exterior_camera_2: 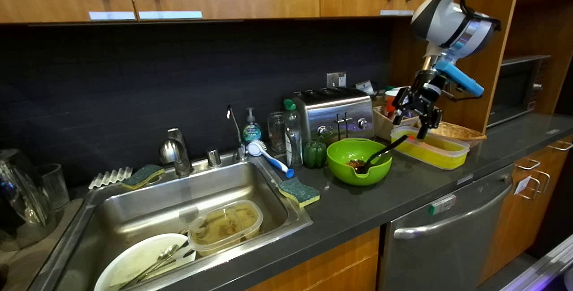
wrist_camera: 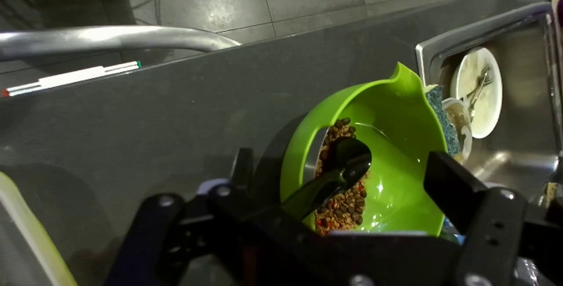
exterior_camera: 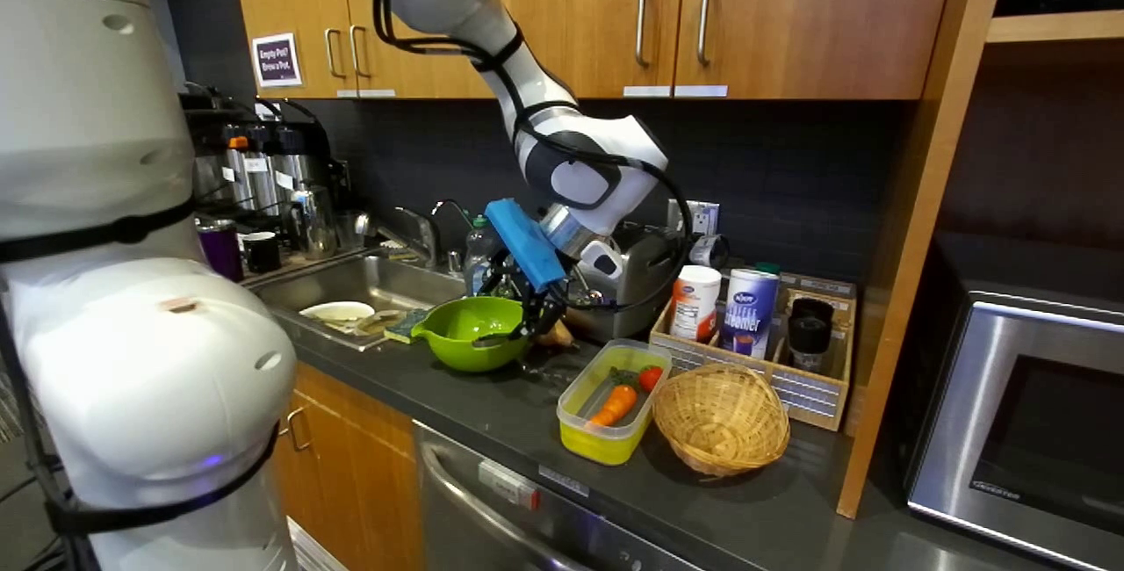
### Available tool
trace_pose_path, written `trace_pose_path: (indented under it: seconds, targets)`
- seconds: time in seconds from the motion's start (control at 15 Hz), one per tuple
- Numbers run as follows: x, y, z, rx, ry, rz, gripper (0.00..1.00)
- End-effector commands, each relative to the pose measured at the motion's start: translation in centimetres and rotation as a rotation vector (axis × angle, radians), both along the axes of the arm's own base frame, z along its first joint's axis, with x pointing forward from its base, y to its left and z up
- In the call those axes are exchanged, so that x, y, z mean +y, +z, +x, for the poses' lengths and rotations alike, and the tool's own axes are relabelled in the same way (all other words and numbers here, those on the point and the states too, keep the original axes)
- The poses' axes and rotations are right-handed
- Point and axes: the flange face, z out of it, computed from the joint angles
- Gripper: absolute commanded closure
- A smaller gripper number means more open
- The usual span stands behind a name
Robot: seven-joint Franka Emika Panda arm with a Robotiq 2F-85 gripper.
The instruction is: Use the spoon to scoop up contents from the green bowl and put them inside the sink
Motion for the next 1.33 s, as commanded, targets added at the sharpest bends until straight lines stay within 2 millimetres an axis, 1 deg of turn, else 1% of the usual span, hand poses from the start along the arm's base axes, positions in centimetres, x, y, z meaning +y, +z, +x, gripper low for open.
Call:
trace_pose_path:
  seconds: [0.0, 0.13, 0.33, 0.73, 1.07, 1.27]
  targets:
    - [0.4, 0.1, -0.1, -0.006, 0.006, -0.003, 0.0]
    - [0.6, 0.2, 0.2, -0.009, 0.032, -0.017, 0.0]
    - [0.3, 0.2, 0.6, -0.006, 0.145, -0.076, 0.0]
    - [-1.4, -0.9, 1.6, -0.085, 0.377, -0.135, 0.0]
    - [-2.1, -1.2, 2.7, -0.203, 0.466, -0.058, 0.0]
    - [-2.6, -1.3, 3.3, -0.271, 0.483, 0.003, 0.0]
